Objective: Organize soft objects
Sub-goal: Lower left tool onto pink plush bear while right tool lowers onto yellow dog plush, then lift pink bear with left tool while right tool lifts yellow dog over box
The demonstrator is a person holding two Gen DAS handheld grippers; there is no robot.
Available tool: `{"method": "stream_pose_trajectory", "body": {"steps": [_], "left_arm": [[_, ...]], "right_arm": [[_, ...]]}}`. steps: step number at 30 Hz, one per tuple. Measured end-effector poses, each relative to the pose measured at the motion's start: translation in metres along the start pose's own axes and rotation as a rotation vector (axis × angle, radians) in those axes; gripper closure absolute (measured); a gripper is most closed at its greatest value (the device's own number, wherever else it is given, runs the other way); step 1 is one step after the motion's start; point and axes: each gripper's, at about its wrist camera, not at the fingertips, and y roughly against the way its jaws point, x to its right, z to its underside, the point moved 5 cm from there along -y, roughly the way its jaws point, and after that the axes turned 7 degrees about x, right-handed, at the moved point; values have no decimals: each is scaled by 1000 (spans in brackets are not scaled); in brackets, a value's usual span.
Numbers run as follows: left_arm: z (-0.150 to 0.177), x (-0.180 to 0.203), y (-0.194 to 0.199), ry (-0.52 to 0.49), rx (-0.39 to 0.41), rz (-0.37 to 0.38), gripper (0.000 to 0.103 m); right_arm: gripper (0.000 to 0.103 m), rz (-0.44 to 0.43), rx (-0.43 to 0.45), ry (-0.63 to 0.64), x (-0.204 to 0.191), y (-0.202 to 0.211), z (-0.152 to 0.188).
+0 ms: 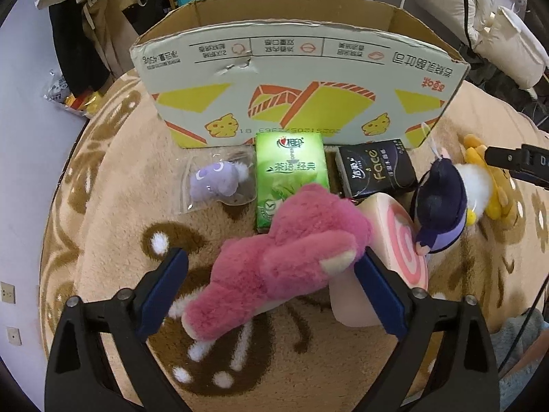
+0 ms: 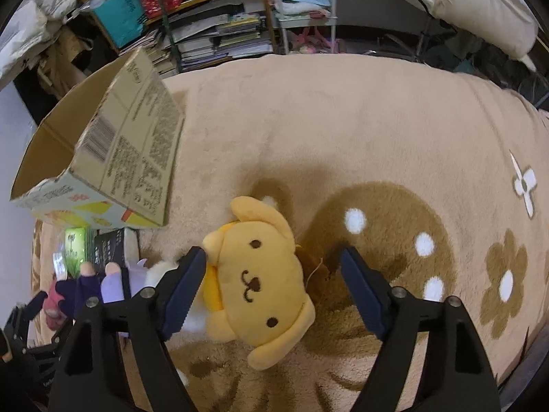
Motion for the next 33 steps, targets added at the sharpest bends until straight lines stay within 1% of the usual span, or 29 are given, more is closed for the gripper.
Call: {"method": "stream_pose_trajectory", "body": {"steps": [1, 3, 4, 7, 11, 13, 18, 19, 20, 21, 22, 26, 27, 29, 31, 33], "left_arm": [[0, 1, 0, -3, 1, 10, 17], [1, 5, 1, -12, 4, 23, 22], [2, 7, 1, -18, 4, 28, 27], [2, 12, 4, -27, 14, 15, 30], [2, 14, 8, -28, 17, 9, 32], [2, 16, 11, -22, 16, 8, 32], [2, 13, 11, -5, 11, 10, 33], [2, 12, 12, -2, 10, 10, 33], [2, 11, 12, 2, 10, 10, 33], [2, 10, 13, 4, 11, 11, 33], [3, 10, 13, 4, 12, 11, 33], [3, 9, 16, 9, 15, 8, 33], [3, 9, 17, 10, 17, 8, 33], [4, 9, 19, 12, 21, 8, 33], [5, 8, 21, 13, 25, 3, 33], [6, 6, 22, 19, 25, 4, 33]], "right_arm": [[18, -4, -2, -11, 1, -1, -1], [18, -9, -8, -25, 2, -3, -2], [18, -13, -11, -30, 2, -4, -2], [18, -25, -20, -40, 2, -8, 0], [20, -31, -21, -32, 0, -9, 0], [30, -49, -29, -35, -2, -10, 0], [32, -60, -53, -28, -4, -15, 6], [39, -68, -59, -28, -5, -17, 7], [43, -78, -65, -28, -6, -18, 7], [44, -73, -63, -23, -7, -18, 7], [49, -71, -60, -18, -7, -17, 7], [56, -59, -26, 2, -9, -10, 4], [59, -51, -11, 14, -11, -7, 4], [59, -45, 28, 26, -13, 2, 2], [60, -61, 51, 38, -19, 9, 2], [60, -60, 75, 67, -26, 16, 2]]}}
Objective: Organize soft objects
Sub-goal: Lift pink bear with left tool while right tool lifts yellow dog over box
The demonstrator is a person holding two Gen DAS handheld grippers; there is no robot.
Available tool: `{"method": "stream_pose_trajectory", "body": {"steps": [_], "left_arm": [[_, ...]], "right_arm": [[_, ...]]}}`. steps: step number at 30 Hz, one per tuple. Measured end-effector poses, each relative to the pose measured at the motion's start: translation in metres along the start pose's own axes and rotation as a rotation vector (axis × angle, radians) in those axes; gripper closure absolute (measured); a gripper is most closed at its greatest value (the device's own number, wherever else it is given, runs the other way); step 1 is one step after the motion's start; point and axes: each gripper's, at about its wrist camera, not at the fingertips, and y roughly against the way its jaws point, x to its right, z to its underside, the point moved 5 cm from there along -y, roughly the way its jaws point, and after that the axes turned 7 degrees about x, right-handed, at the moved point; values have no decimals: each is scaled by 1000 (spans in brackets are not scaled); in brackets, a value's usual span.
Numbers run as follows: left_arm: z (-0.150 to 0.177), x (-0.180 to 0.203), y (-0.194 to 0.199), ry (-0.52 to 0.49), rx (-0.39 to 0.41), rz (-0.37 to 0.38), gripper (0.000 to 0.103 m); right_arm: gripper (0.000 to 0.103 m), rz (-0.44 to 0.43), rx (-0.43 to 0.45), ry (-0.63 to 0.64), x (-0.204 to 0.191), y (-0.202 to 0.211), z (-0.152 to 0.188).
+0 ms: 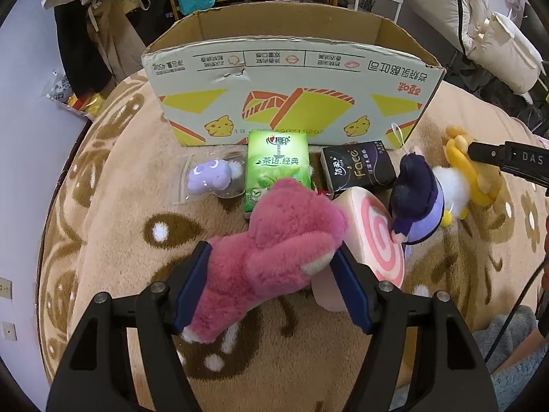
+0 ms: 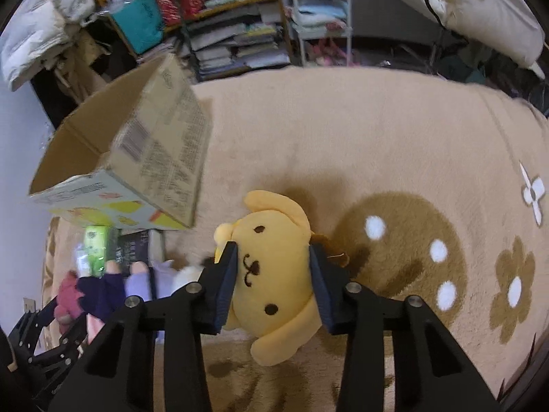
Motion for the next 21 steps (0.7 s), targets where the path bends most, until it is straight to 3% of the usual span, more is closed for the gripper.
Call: {"method": "stream_pose_trajectory", "body": {"steps": [13, 21], "left_arm": [[3, -21, 31, 81, 81, -49, 33], [-10, -35, 75, 115, 289, -125, 33]], "right_arm": [[60, -82, 141, 69, -28, 37, -7], [60, -138, 265, 100, -38, 69, -9]]}}
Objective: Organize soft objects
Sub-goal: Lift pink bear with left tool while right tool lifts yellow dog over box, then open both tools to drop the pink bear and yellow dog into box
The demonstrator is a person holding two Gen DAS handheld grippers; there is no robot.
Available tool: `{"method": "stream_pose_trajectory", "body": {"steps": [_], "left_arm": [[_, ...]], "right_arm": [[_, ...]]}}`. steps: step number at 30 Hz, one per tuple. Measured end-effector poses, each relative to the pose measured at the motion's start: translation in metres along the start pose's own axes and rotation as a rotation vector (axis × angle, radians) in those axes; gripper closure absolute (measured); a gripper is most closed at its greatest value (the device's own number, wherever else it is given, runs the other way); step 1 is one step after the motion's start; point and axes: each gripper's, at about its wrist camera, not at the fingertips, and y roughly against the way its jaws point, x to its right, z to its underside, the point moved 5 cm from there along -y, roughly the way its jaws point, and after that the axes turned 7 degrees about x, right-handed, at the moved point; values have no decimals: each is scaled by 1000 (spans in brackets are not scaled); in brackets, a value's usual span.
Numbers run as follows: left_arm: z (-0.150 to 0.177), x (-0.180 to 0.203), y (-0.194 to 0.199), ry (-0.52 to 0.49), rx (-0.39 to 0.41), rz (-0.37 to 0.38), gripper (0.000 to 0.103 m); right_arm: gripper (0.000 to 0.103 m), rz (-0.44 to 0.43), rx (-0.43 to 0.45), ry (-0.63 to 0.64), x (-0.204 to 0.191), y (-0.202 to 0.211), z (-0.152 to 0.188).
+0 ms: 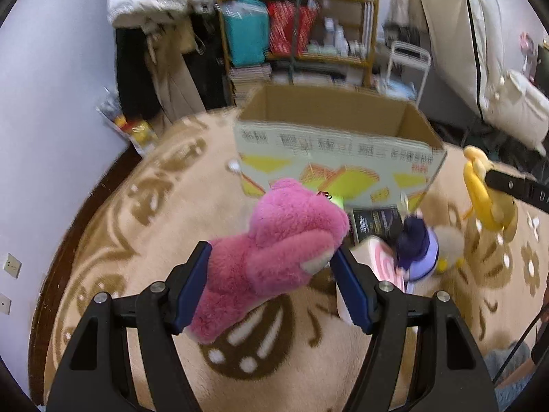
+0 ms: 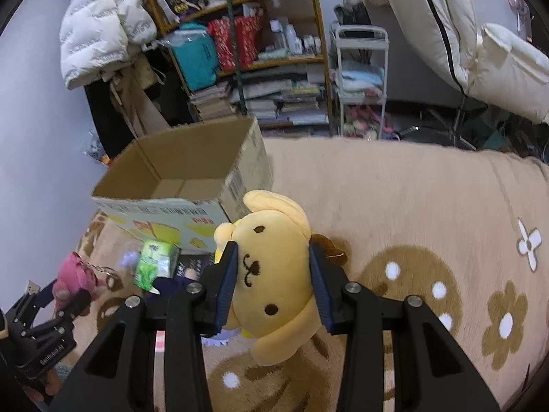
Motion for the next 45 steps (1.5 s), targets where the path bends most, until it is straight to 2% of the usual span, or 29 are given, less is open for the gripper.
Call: {"method": "stream_pose_trajectory", "body": {"steps": [4, 14, 19, 23, 28, 33, 40, 45], "left_arm": [[-14, -4, 16, 20, 75, -4, 33], [-67, 6, 43, -48, 273, -17, 33], [-98, 5, 40, -20, 314, -17, 33], [-123, 13, 37, -45, 354, -11, 33], [-149, 24, 29, -88, 377, 2, 33], [-160, 26, 20, -101, 395, -9, 33], [-155, 27, -4, -128, 395, -34, 32], [-145, 29, -30, -134, 351, -13, 33]], "right_arm": [[60, -15, 72, 45, -11, 14, -11], [60, -80, 196, 69, -36, 33, -43], [60, -81, 253, 98, -44, 34, -63], [60, -79, 277, 123, -45, 35, -77], [60, -91, 304, 128, -49, 38, -97], [60, -146, 323, 94, -60, 31, -117], [58, -119, 355, 133, -76, 14, -123], [58, -151, 313, 110, -79, -7, -112]]}}
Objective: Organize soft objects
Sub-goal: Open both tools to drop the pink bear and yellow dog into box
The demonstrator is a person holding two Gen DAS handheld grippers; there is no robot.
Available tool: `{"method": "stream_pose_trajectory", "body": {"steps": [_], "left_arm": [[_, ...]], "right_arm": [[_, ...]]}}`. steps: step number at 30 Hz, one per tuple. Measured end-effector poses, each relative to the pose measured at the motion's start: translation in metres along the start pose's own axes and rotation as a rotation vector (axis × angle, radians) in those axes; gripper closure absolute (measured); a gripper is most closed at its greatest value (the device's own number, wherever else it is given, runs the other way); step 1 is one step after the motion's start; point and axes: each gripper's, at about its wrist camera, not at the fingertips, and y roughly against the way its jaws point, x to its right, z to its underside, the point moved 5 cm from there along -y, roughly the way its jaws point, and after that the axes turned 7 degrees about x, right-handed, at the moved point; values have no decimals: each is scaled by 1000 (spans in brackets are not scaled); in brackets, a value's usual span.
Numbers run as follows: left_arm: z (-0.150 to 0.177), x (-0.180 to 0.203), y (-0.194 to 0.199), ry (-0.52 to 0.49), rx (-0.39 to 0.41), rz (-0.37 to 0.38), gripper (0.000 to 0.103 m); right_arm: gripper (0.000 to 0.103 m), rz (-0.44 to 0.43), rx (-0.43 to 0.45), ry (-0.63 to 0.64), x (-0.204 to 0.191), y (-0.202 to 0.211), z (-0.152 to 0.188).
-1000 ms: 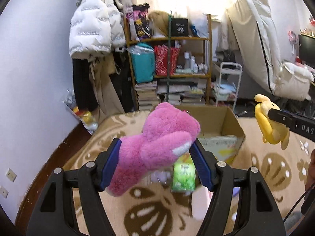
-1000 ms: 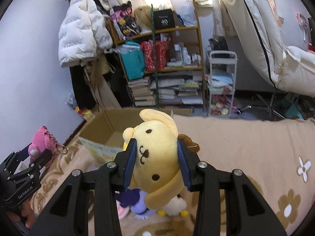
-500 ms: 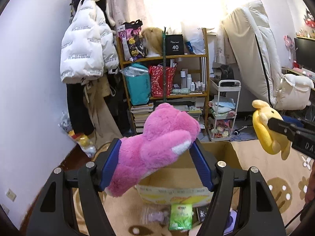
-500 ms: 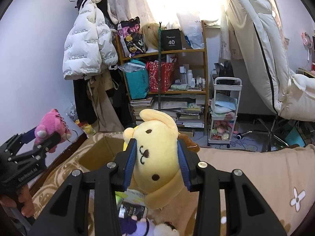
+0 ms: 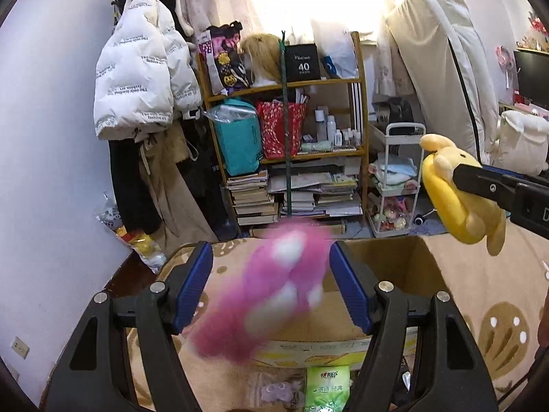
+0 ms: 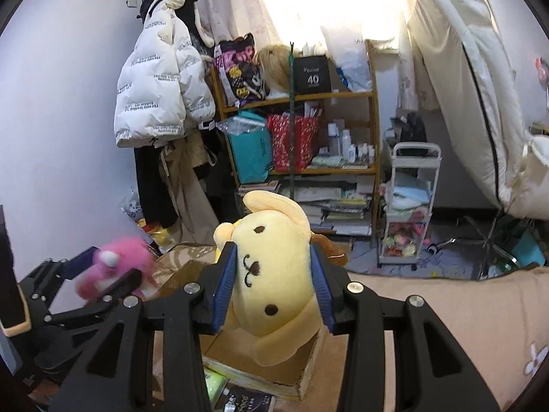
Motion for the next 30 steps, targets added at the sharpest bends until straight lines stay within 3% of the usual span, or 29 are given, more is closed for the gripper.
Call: {"method": "stream_pose_trajectory", "body": {"steps": [13, 20, 22, 26, 28, 30], "left_arm": [[28, 0, -26, 15, -80, 29, 33], [41, -6, -28, 18, -135, 17, 30], [42, -10, -26, 29, -140, 16, 22], [44, -16, -19, 29, -145, 2, 19], [45, -20, -16, 30, -147, -14, 12], [49, -24, -13, 35, -153, -38, 8]], "right_arm": [[55, -41, -127, -45, 5, -36, 45], [50, -51, -152, -53, 6, -37, 54], [39, -54, -152, -43, 4, -35, 53], [26, -42, -142, -22, 0, -29, 51], [13, -34, -138, -18, 0, -28, 51], [8, -21, -131, -12, 1, -24, 49]]}}
